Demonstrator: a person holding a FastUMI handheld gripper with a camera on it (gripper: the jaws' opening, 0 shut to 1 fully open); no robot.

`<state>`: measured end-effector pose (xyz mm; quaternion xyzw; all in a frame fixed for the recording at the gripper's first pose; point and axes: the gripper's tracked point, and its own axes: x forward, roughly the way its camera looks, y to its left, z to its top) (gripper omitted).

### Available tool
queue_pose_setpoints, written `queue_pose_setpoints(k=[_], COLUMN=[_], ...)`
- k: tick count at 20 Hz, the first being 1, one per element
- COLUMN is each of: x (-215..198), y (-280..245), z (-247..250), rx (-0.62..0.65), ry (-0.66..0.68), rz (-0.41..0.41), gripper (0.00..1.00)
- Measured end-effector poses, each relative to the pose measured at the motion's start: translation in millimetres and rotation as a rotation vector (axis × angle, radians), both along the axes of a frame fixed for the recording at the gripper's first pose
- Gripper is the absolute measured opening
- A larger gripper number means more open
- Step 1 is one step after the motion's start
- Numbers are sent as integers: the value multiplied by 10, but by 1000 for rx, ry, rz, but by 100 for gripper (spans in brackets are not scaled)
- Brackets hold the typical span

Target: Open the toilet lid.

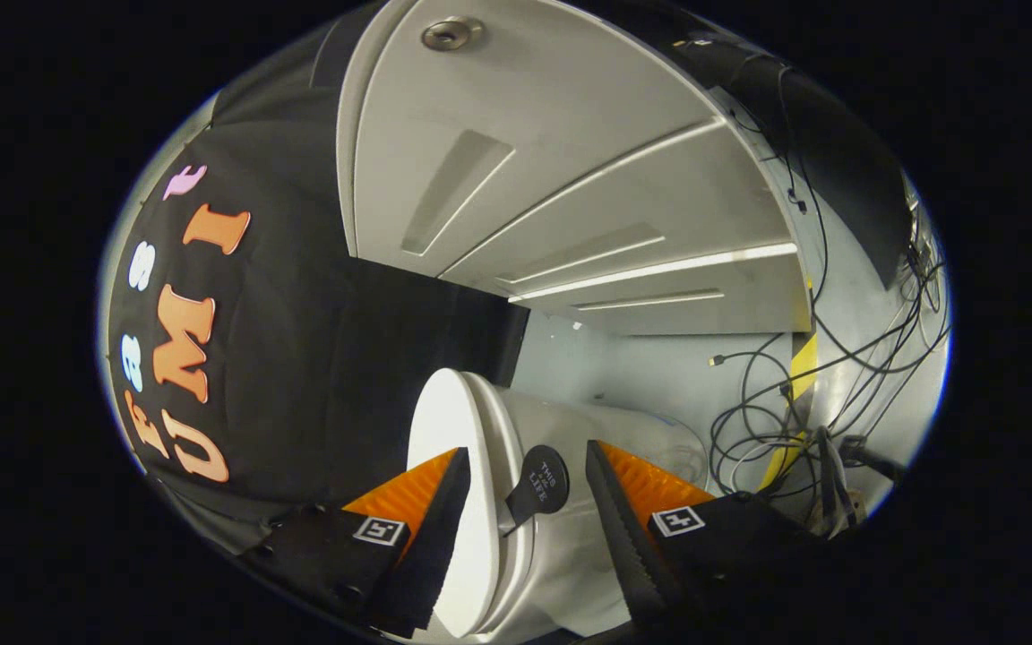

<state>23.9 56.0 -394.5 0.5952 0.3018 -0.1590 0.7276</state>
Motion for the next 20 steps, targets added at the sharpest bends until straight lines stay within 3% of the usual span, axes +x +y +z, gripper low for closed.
queue_pose_setpoints(k=[1, 3, 8, 11, 14, 17, 20], x=[5, 3, 93, 83, 43, 94, 82], y=[-3, -9, 77, 95, 39, 31, 20], z=[-30, -74, -59, -184, -60, 6, -64], rx=[23, 73, 114, 80, 151, 186, 166], ry=[-3, -7, -48, 8, -58, -123, -86], rz=[-8, -28, 13, 31, -2, -17, -27], gripper=[85, 70, 70, 39, 9, 9, 8])
